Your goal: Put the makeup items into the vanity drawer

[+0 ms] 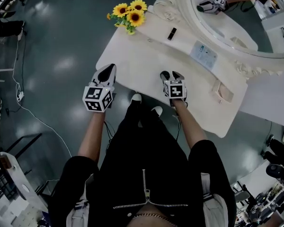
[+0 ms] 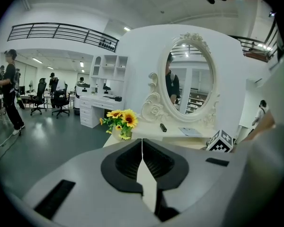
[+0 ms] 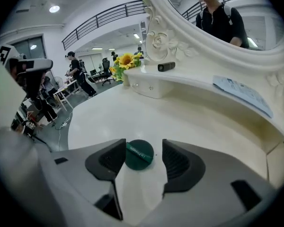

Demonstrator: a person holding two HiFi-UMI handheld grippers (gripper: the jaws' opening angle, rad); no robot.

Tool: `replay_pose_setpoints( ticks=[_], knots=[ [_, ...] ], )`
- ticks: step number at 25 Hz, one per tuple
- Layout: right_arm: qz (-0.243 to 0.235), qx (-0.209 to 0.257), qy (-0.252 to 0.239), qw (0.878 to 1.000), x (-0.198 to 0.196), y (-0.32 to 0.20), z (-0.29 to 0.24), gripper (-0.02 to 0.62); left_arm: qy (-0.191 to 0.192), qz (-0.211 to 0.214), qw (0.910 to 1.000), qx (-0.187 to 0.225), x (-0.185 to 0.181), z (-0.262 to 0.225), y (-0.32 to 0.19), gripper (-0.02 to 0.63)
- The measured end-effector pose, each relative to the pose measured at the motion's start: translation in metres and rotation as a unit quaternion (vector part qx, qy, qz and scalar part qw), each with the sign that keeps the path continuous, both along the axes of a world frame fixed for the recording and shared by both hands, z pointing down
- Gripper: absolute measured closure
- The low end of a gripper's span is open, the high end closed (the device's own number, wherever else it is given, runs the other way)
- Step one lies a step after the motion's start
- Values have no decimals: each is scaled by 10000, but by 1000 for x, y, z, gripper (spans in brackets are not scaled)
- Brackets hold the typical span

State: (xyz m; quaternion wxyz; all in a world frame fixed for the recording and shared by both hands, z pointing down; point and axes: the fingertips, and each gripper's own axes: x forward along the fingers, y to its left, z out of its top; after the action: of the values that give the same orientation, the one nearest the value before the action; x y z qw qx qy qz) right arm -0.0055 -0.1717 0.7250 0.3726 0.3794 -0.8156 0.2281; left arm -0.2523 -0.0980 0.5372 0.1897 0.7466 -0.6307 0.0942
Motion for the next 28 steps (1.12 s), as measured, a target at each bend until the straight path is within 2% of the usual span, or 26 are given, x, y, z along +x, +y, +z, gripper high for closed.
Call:
replay_pose_setpoints(
  ticks=[12,18,22,28],
  knots=[
    [155,-160,269,9994,-9,7,21,372,31,-40,9999,-153,-12,12,2,584],
    [63,-143,263,9995,-17,11,16,439,44,76,9999,-139,-8,12,-6,584],
    [188,-176,189,9995,-12,9,10,521,46,172,9998,-105,-3,9,-12,584],
    [298,-288,-76,9991,-9,9,1,558,22,297,9995,-73,7,7,-18,584]
  ],
)
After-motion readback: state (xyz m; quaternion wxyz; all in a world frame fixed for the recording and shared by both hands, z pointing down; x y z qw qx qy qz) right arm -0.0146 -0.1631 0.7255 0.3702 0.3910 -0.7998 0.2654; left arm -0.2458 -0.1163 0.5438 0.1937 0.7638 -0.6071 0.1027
